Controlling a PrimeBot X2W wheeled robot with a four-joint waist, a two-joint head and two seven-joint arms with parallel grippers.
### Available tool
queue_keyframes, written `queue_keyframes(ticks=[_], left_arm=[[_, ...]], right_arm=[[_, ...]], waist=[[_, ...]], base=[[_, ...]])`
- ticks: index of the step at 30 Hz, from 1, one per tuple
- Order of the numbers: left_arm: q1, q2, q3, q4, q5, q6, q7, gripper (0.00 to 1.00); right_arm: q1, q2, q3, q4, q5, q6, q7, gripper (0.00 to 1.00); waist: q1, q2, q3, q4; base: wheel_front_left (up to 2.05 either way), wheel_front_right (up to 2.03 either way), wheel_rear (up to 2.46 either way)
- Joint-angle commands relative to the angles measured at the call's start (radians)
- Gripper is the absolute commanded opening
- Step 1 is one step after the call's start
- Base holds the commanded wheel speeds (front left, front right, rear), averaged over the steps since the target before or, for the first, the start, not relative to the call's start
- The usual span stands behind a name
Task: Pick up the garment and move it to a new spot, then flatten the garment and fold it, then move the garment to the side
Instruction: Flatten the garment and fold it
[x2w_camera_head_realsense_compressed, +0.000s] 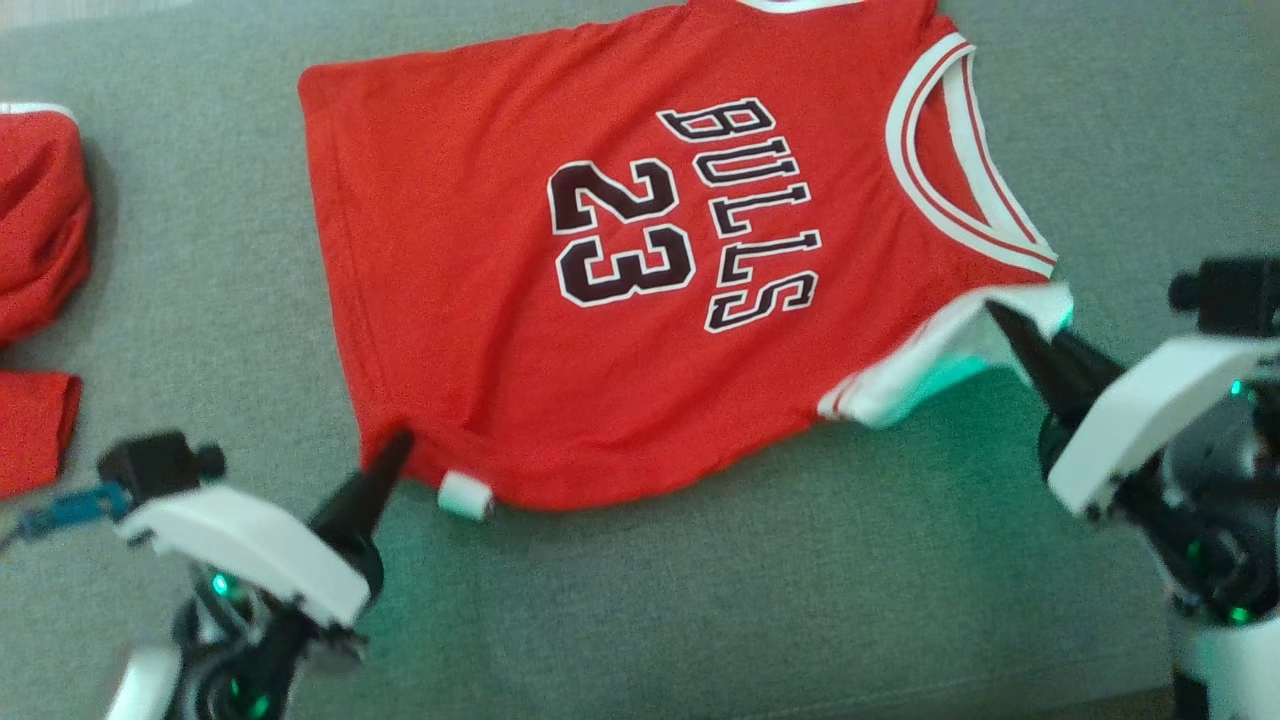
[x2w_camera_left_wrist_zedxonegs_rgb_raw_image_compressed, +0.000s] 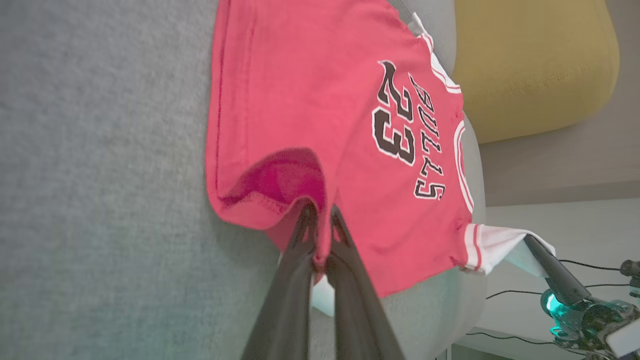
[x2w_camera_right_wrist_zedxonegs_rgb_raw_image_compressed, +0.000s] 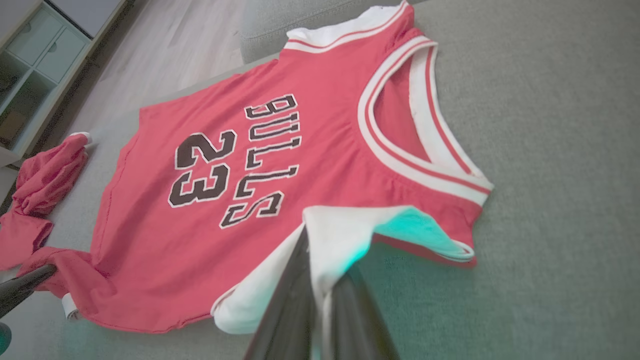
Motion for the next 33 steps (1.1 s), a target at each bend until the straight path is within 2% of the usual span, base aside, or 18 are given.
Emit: queue_keyframes(ticks=[1, 8, 12, 19, 30, 31, 32, 33], left_arm=[[-0.050, 0.024, 0.050, -0.037, -0.003, 0.006, 0.005, 0.00], [-0.177, 0.042, 0.073, 0.014, -0.028, 0.085, 0.082, 0.00], [-0.250, 0.045, 0.075, 0.052, -0.031, 0.110, 0.107, 0.00], [-0.345, 0.053, 0.054, 0.130, -0.004, 0.117, 0.122, 0.00], [-0.385, 0.054, 0.045, 0.189, 0.007, 0.103, 0.119, 0.00], [-0.388, 0.052, 0.046, 0.190, 0.006, 0.103, 0.117, 0.00], [-0.390, 0.054, 0.044, 0.190, 0.009, 0.100, 0.116, 0.11], [-0.390, 0.052, 0.043, 0.191, 0.007, 0.099, 0.117, 0.38]], right_arm=[[-0.036, -0.015, 0.011, -0.038, 0.010, 0.008, 0.010, 0.00], [-0.166, -0.041, -0.004, 0.030, 0.022, 0.008, 0.097, 0.00], [-0.243, -0.041, 0.004, 0.081, 0.019, 0.008, 0.107, 0.00], [-0.323, -0.060, 0.050, 0.166, -0.014, 0.008, 0.099, 0.00], [-0.389, -0.076, 0.081, 0.255, -0.035, 0.008, 0.035, 0.00], [-0.395, -0.077, 0.082, 0.257, -0.034, 0.008, 0.021, 0.25], [-0.398, -0.079, 0.087, 0.258, -0.031, 0.008, 0.009, 1.00], [-0.400, -0.080, 0.088, 0.262, -0.028, 0.008, -0.001, 1.00]], waist=[[0.0000, -0.0001, 0.006, 0.001], [0.0000, -0.0001, 0.038, 0.008], [0.0000, -0.0001, 0.060, 0.009], [0.0000, -0.0001, 0.092, 0.017], [0.0000, -0.0001, 0.117, 0.022], [0.0000, -0.0001, 0.118, 0.022], [0.0000, -0.0001, 0.118, 0.023], [0.0000, -0.0001, 0.118, 0.023]], base=[[0.00, 0.00, 0.00], [0.00, 0.00, 0.00], [0.00, 0.00, 0.00], [0.00, 0.00, 0.00], [0.00, 0.00, 0.00], [0.00, 0.00, 0.00], [0.00, 0.00, 0.00], [0.00, 0.00, 0.00]])
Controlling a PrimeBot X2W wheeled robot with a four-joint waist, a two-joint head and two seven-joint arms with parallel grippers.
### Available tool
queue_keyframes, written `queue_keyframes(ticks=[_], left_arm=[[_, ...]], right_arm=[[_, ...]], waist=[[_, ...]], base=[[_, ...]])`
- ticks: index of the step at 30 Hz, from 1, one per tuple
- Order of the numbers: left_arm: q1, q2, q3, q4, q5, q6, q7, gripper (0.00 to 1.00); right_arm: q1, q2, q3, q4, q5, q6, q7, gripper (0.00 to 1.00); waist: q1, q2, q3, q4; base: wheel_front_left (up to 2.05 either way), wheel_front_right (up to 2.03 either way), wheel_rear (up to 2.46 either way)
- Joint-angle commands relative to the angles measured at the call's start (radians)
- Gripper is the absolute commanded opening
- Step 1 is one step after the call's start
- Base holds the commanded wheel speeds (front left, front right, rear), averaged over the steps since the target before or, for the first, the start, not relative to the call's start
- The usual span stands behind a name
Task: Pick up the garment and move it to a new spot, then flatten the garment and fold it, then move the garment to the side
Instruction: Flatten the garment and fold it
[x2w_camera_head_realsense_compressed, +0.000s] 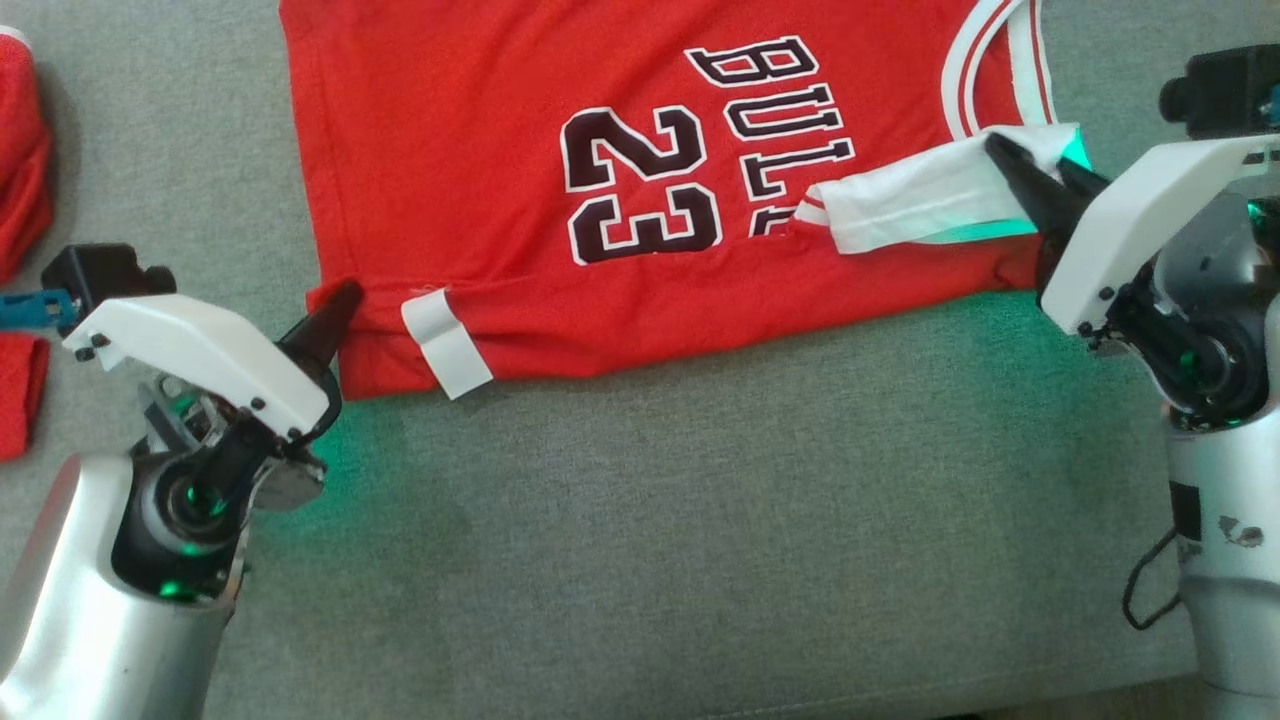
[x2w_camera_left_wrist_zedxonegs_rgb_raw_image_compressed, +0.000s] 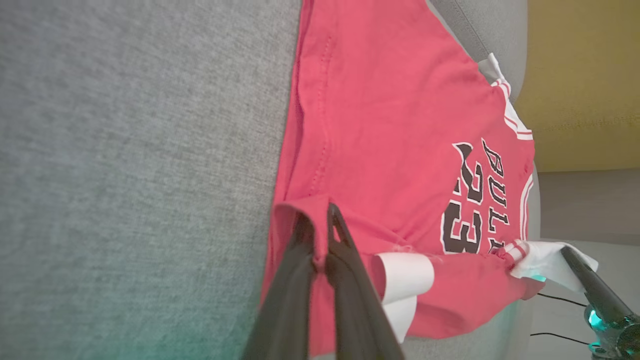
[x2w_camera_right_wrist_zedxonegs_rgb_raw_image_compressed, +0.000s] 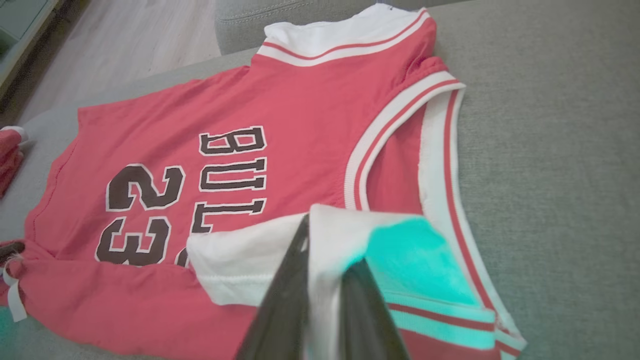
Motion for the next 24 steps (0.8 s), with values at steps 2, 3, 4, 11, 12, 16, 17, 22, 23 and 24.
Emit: queue_keyframes(ticks=[2, 3, 4, 11, 12, 16, 17, 22, 23, 24], left_arm=[[-0.032, 0.028, 0.039, -0.026, 0.008, -0.002, -0.007, 1.00], [-0.027, 0.029, 0.038, -0.025, 0.010, -0.004, -0.010, 1.00], [-0.020, 0.029, 0.038, -0.025, 0.011, -0.004, -0.013, 1.00], [0.055, 0.035, 0.059, -0.068, 0.021, -0.029, -0.065, 1.00], [0.072, 0.049, 0.057, -0.085, 0.038, -0.040, -0.076, 1.00], [0.129, 0.090, 0.057, -0.143, 0.088, -0.070, -0.116, 1.00], [0.151, 0.105, 0.054, -0.161, 0.110, -0.081, -0.131, 1.00], [0.222, 0.136, 0.006, -0.206, 0.182, -0.113, -0.163, 1.00], [0.223, 0.134, -0.001, -0.205, 0.188, -0.115, -0.166, 1.00], [0.222, 0.132, -0.005, -0.201, 0.191, -0.115, -0.168, 1.00]], right_arm=[[-0.032, -0.013, 0.009, -0.025, 0.007, 0.008, -0.034, 1.00], [-0.032, -0.014, 0.011, -0.020, 0.010, 0.008, -0.039, 1.00], [-0.032, -0.016, 0.009, -0.018, 0.012, 0.008, -0.048, 1.00], [0.021, -0.046, -0.021, -0.065, 0.018, 0.008, -0.100, 1.00], [0.038, -0.055, -0.020, -0.083, 0.016, 0.008, -0.104, 1.00], [0.103, -0.097, 0.003, -0.149, -0.016, 0.008, -0.117, 1.00], [0.127, -0.112, 0.013, -0.170, -0.031, 0.008, -0.121, 1.00], [0.232, -0.141, 0.011, -0.211, -0.083, 0.008, -0.137, 1.00], [0.242, -0.141, 0.009, -0.210, -0.092, 0.008, -0.141, 1.00], [0.249, -0.139, 0.006, -0.208, -0.100, 0.008, -0.146, 1.00]], waist=[[-0.0001, 0.0000, -0.002, 0.000], [-0.0001, 0.0000, -0.005, 0.000], [-0.0001, 0.0000, -0.008, -0.001], [-0.0001, 0.0000, -0.044, -0.005], [-0.0001, 0.0000, -0.049, -0.006], [-0.0001, 0.0000, -0.060, -0.014], [-0.0001, 0.0000, -0.059, -0.017], [-0.0001, 0.0000, -0.033, -0.018], [-0.0001, 0.0000, -0.029, -0.019], [-0.0001, 0.0000, -0.026, -0.020]], base=[[0.00, 0.00, 0.00], [0.00, 0.00, 0.00], [0.00, 0.00, 0.00], [0.00, 0.00, 0.00], [0.00, 0.00, 0.00], [0.00, 0.00, 0.00], [0.00, 0.00, 0.00], [0.00, 0.00, 0.00], [0.00, 0.00, 0.00], [0.00, 0.00, 0.00]])
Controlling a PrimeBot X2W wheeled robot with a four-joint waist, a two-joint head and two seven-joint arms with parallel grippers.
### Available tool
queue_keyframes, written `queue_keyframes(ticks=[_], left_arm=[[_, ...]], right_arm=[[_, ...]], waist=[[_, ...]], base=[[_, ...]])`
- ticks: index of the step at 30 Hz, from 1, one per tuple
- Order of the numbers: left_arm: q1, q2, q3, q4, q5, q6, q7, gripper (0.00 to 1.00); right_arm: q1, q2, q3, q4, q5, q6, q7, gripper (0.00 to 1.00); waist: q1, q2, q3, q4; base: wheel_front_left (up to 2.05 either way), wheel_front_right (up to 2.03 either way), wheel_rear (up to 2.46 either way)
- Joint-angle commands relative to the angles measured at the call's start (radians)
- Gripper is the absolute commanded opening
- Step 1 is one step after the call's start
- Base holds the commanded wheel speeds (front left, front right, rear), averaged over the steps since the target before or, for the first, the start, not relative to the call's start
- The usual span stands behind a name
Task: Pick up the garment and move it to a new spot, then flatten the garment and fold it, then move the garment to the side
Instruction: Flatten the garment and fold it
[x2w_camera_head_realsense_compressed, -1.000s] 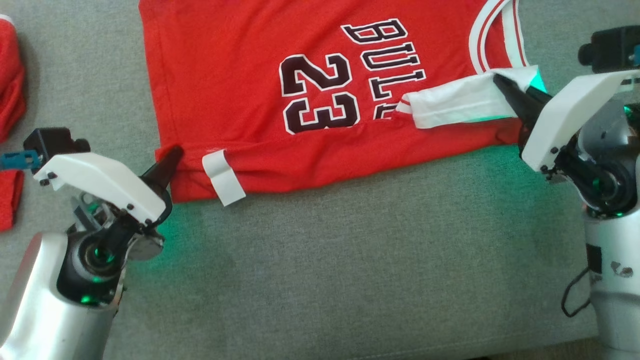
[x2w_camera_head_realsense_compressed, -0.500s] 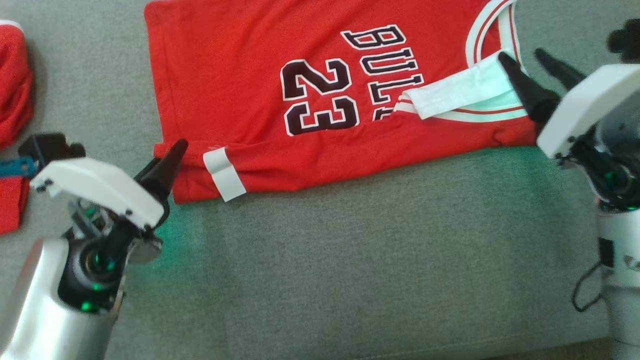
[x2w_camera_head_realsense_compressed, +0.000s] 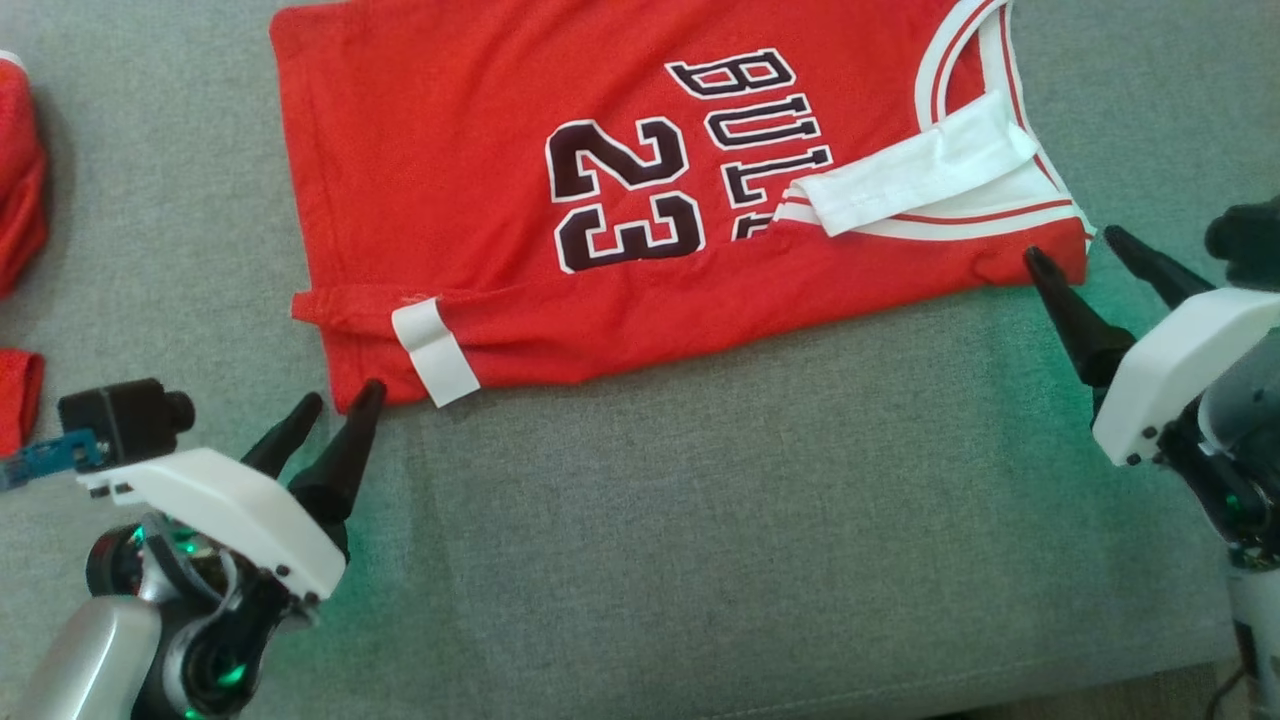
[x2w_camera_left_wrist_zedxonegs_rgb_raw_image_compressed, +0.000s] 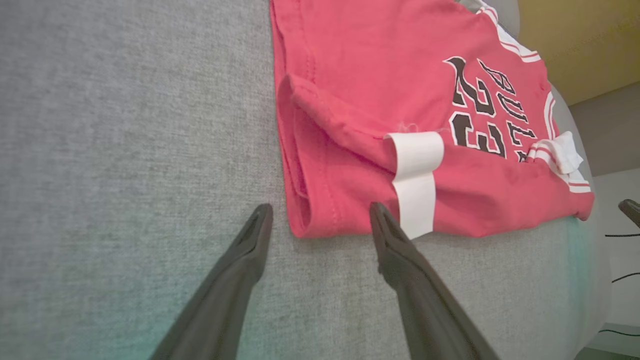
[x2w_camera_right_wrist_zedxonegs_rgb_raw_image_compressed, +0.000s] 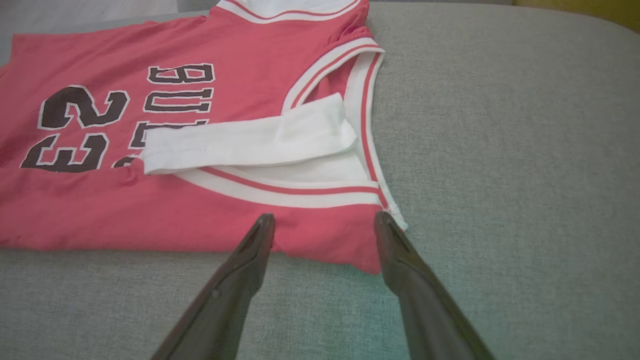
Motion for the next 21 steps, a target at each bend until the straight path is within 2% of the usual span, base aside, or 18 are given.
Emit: queue_keyframes(ticks=[1, 13, 21], left_arm=[[-0.033, 0.025, 0.040, -0.030, 0.015, -0.006, -0.007, 1.00], [-0.115, 0.045, -0.011, 0.064, 0.088, -0.025, -0.002, 1.00], [-0.148, 0.036, -0.040, 0.108, 0.098, -0.040, 0.004, 1.00]], right_arm=[[-0.009, -0.010, -0.001, -0.035, -0.011, 0.008, -0.013, 1.00], [-0.054, 0.023, -0.024, 0.077, -0.108, 0.008, -0.069, 1.00], [-0.124, 0.047, -0.012, 0.176, -0.129, 0.008, -0.071, 1.00]], waist=[[0.0001, 0.0000, 0.006, -0.002], [0.0001, 0.0000, 0.030, -0.010], [0.0001, 0.0000, 0.058, -0.006]], base=[[0.00, 0.00, 0.00], [0.00, 0.00, 0.00], [0.00, 0.00, 0.00]])
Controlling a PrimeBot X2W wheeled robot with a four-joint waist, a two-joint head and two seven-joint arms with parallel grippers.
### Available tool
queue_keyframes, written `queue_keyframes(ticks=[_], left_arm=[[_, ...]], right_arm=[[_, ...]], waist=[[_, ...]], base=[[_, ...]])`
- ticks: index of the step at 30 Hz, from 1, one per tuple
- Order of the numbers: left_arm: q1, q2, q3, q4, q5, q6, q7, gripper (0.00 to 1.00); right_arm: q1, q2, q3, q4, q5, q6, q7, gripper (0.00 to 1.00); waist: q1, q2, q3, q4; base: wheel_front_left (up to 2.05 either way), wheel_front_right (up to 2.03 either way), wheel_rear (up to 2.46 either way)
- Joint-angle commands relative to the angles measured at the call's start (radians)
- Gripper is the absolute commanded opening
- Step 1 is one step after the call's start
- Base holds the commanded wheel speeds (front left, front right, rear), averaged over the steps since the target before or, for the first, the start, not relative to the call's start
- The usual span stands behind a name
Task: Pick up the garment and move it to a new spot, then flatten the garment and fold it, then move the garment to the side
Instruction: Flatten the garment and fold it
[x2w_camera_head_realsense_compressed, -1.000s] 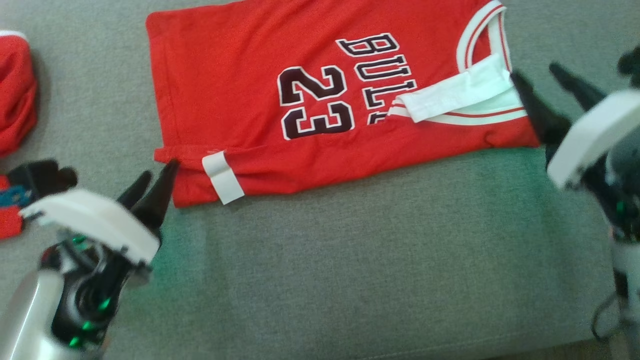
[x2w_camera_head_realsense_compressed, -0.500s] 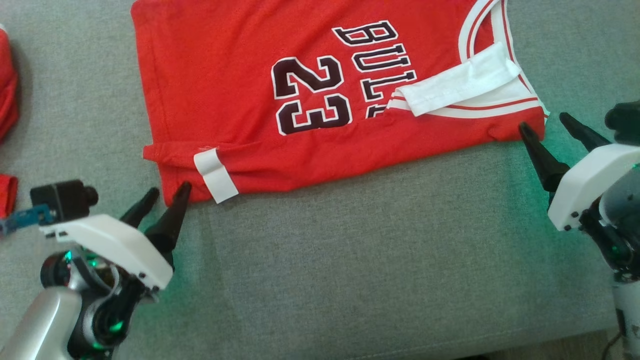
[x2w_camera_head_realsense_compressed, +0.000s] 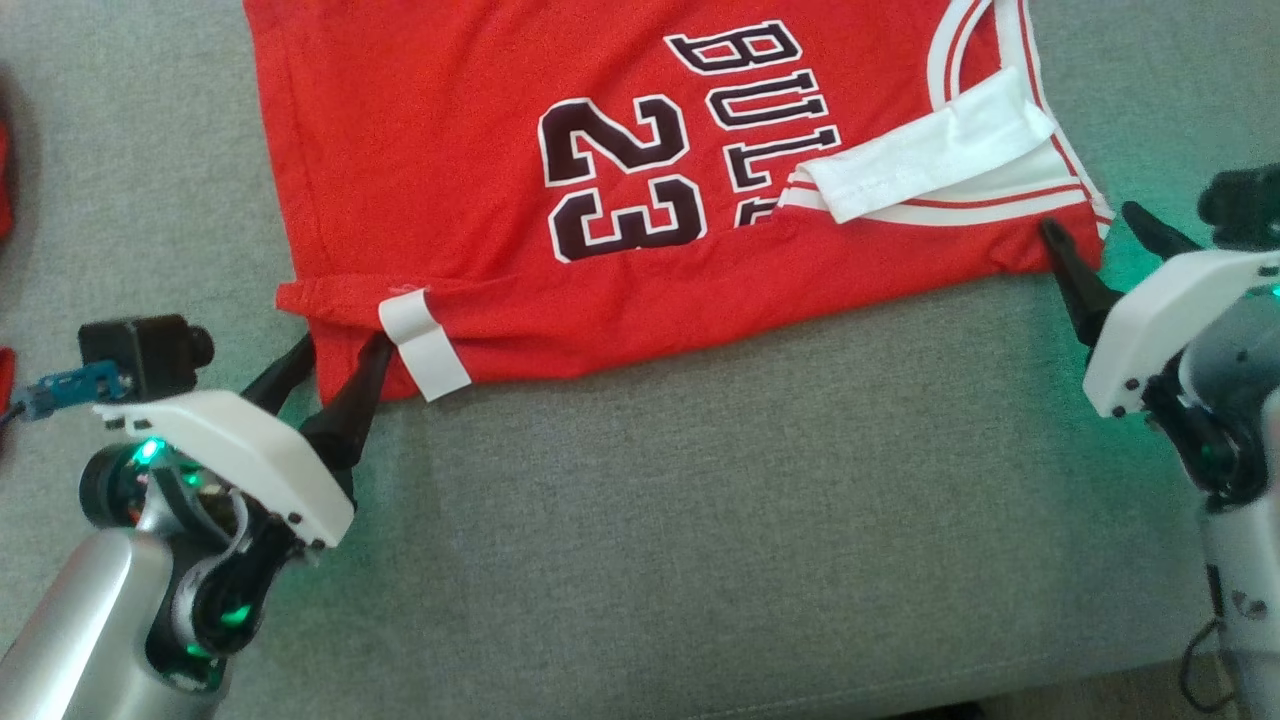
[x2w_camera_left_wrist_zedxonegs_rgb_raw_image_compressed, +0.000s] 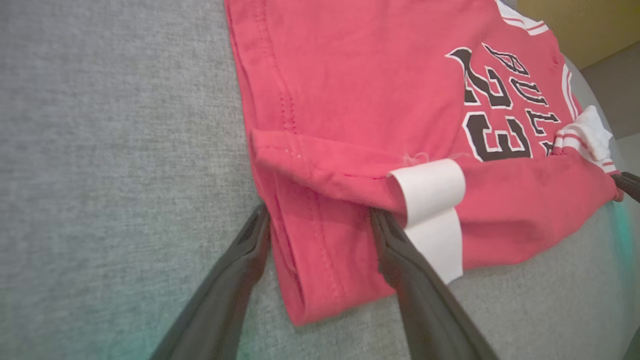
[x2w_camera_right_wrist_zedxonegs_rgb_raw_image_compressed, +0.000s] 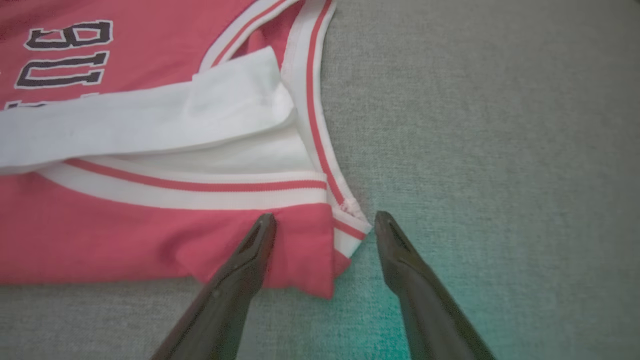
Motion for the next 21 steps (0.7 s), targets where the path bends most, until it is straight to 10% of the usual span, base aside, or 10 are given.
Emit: queue_keyframes(ticks=[1, 19, 21], left_arm=[[-0.018, 0.023, 0.016, 0.009, 0.011, -0.001, 0.007, 1.00], [-0.010, 0.027, -0.038, 0.039, 0.015, -0.029, 0.037, 1.00], [-0.016, 0.027, -0.046, 0.042, 0.016, -0.032, 0.044, 0.73]], right_arm=[[-0.024, -0.001, 0.023, -0.004, -0.003, 0.008, 0.003, 1.00], [-0.049, -0.027, 0.089, 0.072, 0.092, 0.008, 0.074, 1.00], [-0.052, -0.028, 0.097, 0.073, 0.097, 0.008, 0.082, 1.00]], waist=[[0.0000, 0.0000, 0.005, 0.003], [0.0000, 0.0000, -0.006, 0.010], [0.0000, 0.0000, -0.004, 0.008]], base=[[0.00, 0.00, 0.00], [0.00, 0.00, 0.00], [0.00, 0.00, 0.00]])
